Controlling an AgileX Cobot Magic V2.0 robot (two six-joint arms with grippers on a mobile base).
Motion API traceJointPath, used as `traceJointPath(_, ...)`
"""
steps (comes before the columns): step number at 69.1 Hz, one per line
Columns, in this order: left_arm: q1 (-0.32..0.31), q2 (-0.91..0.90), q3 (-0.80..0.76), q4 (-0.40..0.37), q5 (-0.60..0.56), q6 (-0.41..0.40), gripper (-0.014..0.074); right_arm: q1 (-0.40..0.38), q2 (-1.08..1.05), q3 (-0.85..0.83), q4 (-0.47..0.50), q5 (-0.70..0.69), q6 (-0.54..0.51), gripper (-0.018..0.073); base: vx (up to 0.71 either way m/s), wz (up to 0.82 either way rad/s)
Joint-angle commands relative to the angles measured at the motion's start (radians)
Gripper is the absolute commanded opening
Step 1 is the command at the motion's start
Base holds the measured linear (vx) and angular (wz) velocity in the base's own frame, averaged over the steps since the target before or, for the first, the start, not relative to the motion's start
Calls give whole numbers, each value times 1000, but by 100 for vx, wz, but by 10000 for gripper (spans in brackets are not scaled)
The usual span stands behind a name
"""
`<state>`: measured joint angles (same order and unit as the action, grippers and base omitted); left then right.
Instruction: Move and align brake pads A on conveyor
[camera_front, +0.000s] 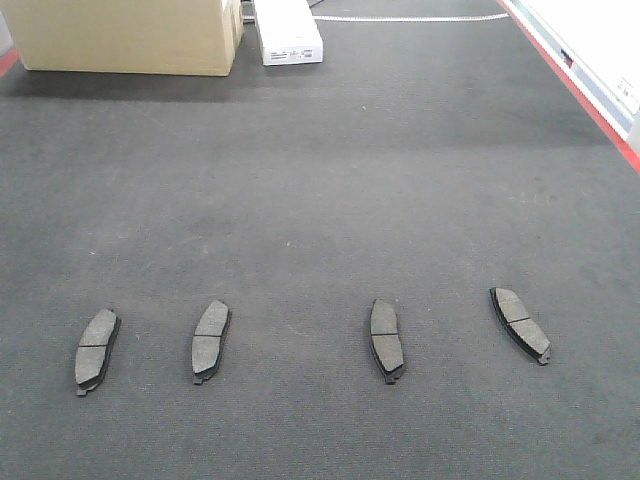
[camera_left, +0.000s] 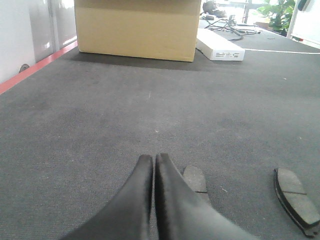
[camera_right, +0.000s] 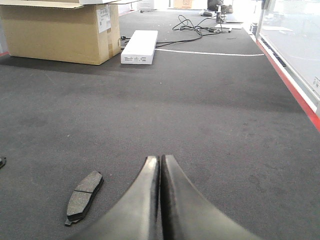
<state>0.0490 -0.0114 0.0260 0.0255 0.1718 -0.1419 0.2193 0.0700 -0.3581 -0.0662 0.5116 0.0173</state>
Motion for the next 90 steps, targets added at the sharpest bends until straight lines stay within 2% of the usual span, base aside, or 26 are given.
traceJointPath(1,-5,-15,24,-2,-70,0,-6,-7,13,-26,-6,-72,-3,-10,0,0)
traceJointPath(12,-5,-15,24,-2,-70,0,-6,-19,13,-26,-12,-84,-10,-10,0,0)
traceJointPath(17,-5,-15,24,-2,-70,0,-6,-72,13,-17,-11,-124,-17,-10,0,0)
traceJointPath(24,-5,-15,24,-2,-70,0,-6,-182,13,52,-6,-284,-17,-10,0,0)
traceJointPath(32,-5,-15,24,-2,-70,0,-6,-244,12,144,-3,-400,-17,-10,0,0)
traceJointPath(51,-5,-15,24,-2,-70,0,-6,-246,-64,296,0,-427,-3,-10,0,0)
traceJointPath(62,-5,-15,24,-2,-70,0,-6,-261,-97,393,44,-512,-2,-10,0,0)
traceJointPath(90,-5,-15,24,-2,-70,0,-6,-267,-97,391,77,-495,-2,-10,0,0)
